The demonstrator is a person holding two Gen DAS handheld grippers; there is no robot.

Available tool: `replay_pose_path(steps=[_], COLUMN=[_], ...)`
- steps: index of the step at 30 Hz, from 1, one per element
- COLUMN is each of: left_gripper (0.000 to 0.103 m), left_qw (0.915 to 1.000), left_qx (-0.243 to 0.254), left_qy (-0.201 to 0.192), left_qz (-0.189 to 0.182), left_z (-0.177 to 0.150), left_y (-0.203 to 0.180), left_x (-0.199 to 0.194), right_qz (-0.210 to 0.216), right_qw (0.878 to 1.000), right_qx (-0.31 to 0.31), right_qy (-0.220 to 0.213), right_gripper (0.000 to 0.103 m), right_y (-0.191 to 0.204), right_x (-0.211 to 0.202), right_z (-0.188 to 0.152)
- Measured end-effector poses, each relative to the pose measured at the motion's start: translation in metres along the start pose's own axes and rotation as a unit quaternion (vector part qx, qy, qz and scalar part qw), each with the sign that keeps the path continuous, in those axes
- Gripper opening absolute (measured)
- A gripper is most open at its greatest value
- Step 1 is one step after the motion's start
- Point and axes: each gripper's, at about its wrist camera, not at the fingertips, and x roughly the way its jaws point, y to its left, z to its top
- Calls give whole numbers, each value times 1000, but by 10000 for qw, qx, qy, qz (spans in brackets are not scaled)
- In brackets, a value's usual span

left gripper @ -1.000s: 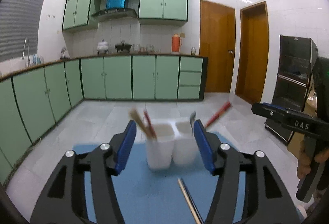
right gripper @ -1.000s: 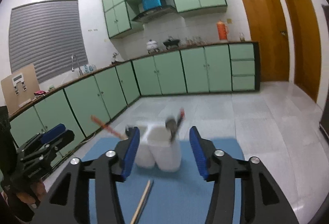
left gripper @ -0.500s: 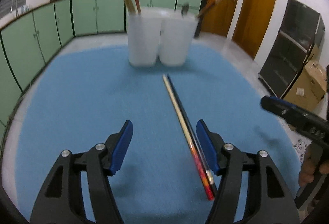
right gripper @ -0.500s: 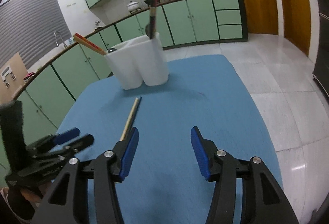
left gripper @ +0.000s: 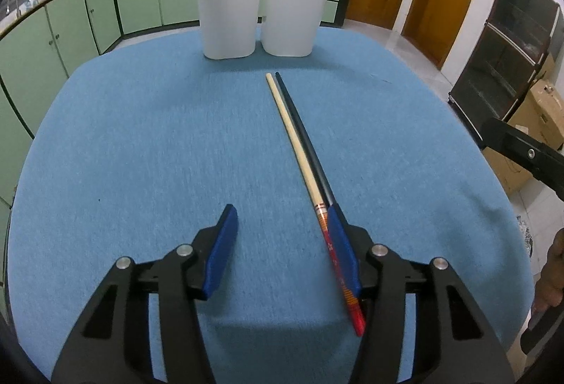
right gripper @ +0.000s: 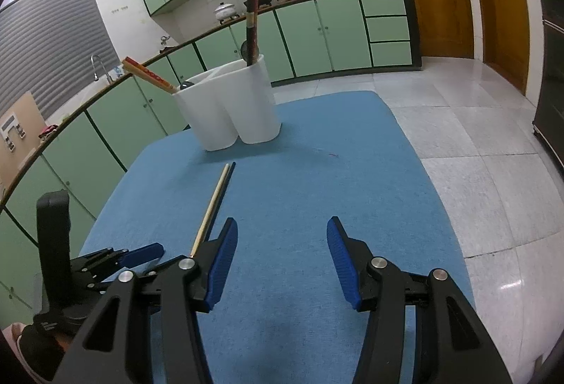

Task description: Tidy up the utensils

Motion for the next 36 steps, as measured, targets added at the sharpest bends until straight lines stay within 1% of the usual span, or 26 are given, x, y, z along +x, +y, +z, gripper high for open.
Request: replay_pose_path(steps=[9, 12, 13, 14, 15, 17, 18, 19, 21, 22, 25, 27, 30, 32, 36], left_gripper=[52, 52, 48, 41, 37, 22, 17, 6, 6, 5, 5, 5, 5, 6, 10], left_qw=[9999, 9999, 9999, 9999, 9998, 9996, 9994, 9992, 9991, 9991, 9987, 9982, 9982, 9984, 9985], left_qx=[-116, -66, -85, -101, -117, -175, -220, -270, -355, -362, -393, -470, -480, -533, -494], left_qy=[43, 42, 31, 23, 15, -2, -9, -8, -20, -34, -128, -173, -162, -142, -228], left_qz=[48, 81, 101, 136, 172, 224, 249, 292, 237, 239, 295, 336, 305, 137, 25], left_z=[0, -1, -1, -1, -2, -2, -3, -3, -3, -4, -6, -7, -8, -8, -12], left_y=[-6, -7, -6, -5, -3, 3, 6, 10, 15, 15, 17, 20, 22, 25, 26], left_x=[1, 1, 0, -1, -2, -3, -4, -5, -6, -6, -9, -11, -10, -13, -22], right_qz=[33, 43, 42, 40, 41, 41, 43, 51, 84, 113, 229, 338, 518, 578, 628], right_qw=[10000, 9999, 9999, 10000, 10000, 10000, 10000, 10000, 9999, 9999, 9995, 9988, 9970, 9957, 9932], right_qx=[-51, -62, -62, -57, -49, -47, -43, -43, -61, -81, -158, -242, -442, -580, -798], right_qy=[72, 75, 71, 67, 62, 57, 60, 67, 84, 99, 172, 243, 368, 444, 569], right_gripper=[52, 52, 52, 52, 52, 52, 52, 52, 52, 52, 52, 50, 47, 45, 44], right_y=[4, 5, 5, 4, 4, 3, 3, 3, 5, 7, 16, 24, 39, 48, 63], right_x=[3, 3, 3, 3, 3, 2, 3, 3, 3, 4, 5, 6, 7, 8, 9], right_z=[-3, -2, -2, -2, -2, -2, -2, -3, -3, -5, -10, -15, -26, -33, -46])
